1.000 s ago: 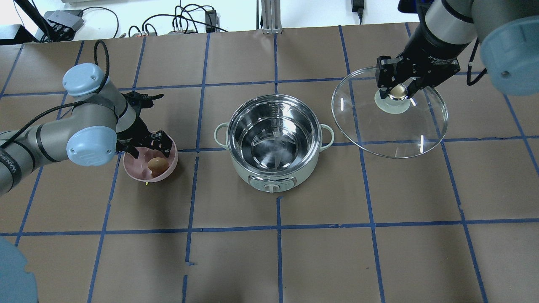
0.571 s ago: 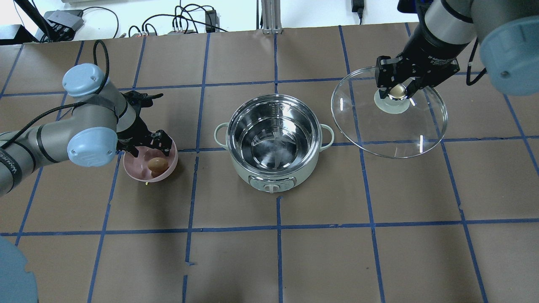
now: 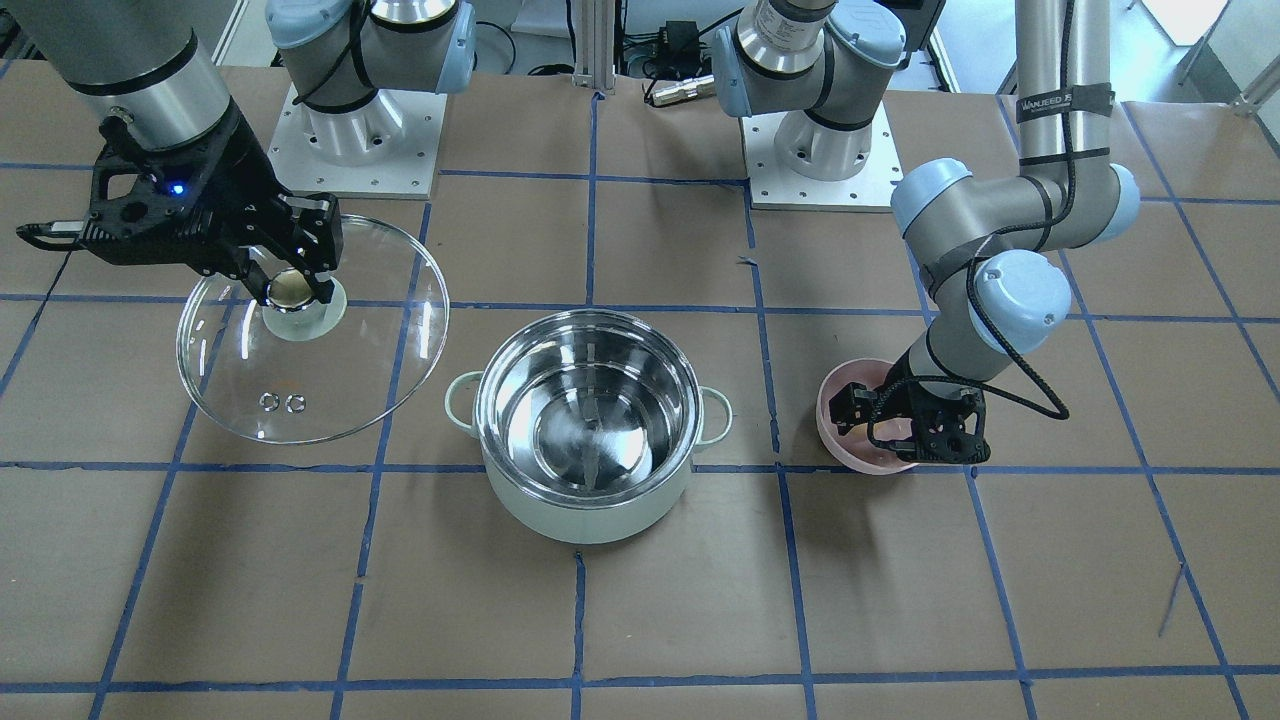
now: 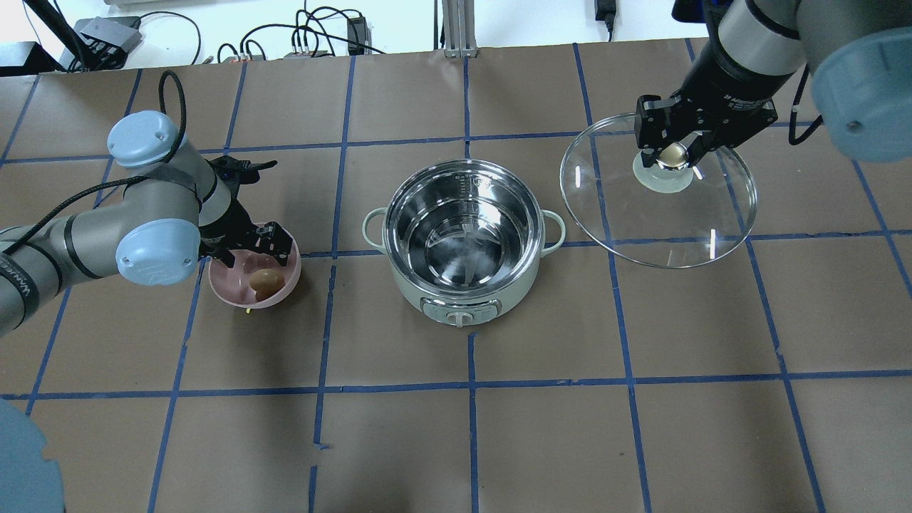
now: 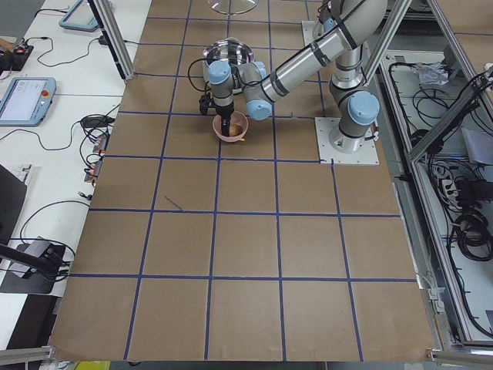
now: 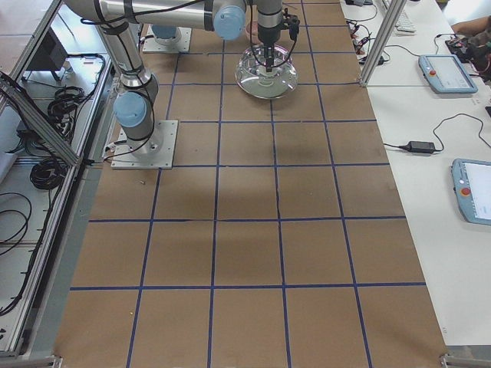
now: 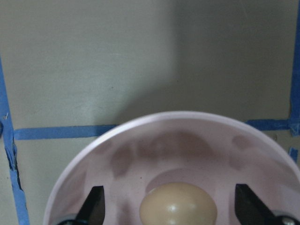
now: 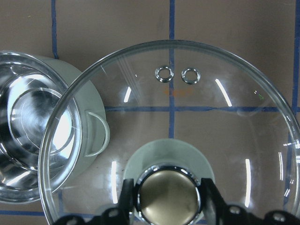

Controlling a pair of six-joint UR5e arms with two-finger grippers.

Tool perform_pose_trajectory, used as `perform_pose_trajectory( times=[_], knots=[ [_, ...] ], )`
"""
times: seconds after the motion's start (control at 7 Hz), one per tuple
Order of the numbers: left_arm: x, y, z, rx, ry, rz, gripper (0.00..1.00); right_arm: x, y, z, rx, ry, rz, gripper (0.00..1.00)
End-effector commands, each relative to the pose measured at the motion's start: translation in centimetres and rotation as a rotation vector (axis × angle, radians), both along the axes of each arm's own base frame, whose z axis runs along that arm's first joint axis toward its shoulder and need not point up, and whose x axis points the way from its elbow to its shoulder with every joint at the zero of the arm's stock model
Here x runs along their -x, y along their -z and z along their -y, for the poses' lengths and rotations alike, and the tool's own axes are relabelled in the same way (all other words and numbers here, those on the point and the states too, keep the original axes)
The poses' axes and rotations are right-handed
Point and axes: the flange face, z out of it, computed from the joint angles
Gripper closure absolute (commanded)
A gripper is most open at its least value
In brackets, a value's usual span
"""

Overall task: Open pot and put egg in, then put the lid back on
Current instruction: 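Lower the left gripper into the pink bowl and close on the egg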

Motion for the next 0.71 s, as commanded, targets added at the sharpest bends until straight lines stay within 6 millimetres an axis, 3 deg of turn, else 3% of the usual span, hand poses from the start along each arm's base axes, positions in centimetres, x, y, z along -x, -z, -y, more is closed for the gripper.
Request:
perform_pose_trajectory(
  times=[0.0, 0.57],
  knots=[
    [-0.15, -0.02, 0.0, -0.003, 0.0, 0.014, 0.01, 0.0, 0.0, 0.0, 0.0, 0.0, 0.0, 0.61],
    [0.25, 0.38, -1.0, -0.018, -0.002, 0.01, 0.01, 0.0, 0.0, 0.0, 0.0, 0.0, 0.0, 0.61]
  ],
)
